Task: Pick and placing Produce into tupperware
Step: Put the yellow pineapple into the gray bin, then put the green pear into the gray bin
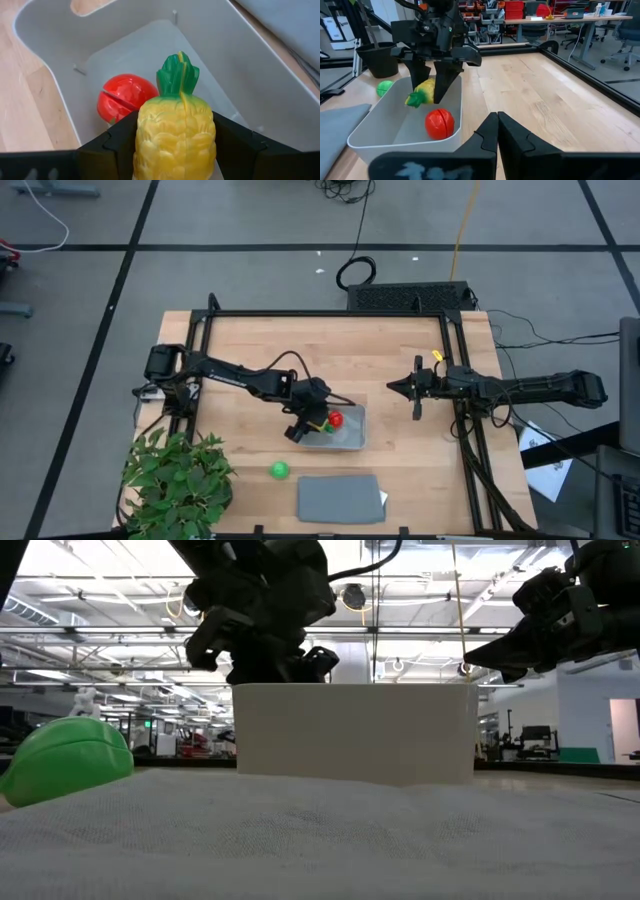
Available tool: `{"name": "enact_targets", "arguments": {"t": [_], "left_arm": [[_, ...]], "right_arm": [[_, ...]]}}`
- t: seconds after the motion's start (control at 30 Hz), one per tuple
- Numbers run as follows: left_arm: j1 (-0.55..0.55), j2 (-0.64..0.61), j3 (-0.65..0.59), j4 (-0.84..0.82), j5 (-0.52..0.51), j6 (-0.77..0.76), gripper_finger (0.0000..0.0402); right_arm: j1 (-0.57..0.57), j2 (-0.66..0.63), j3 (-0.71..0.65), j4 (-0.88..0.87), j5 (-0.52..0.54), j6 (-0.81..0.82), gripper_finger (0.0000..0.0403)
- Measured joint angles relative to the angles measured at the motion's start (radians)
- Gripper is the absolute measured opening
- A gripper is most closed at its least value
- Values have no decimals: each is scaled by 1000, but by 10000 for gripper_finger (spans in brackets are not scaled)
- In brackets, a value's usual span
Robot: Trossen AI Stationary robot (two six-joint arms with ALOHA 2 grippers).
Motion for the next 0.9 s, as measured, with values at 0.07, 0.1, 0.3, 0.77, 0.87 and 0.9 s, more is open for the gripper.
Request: {"name": "enact_targets", "arguments": {"t": [0.07,0.1,0.3,0.77,0.87,0.9], "left_arm": [[0,0,0,1,1,-13,214],[0,0,0,-1,1,-19,214],[1,0,0,-3,38,-30,214],[19,0,0,-5,97,-78,256],[21,0,0,-5,97,-77,257],[21,0,0,-5,97,-77,257]], "right_arm": [[0,0,0,0,0,0,0],[0,0,0,0,0,0,0],[0,0,0,0,0,0,0],[0,0,0,0,0,3,0],[0,0,0,0,0,3,0],[0,0,0,0,0,3,0]]}}
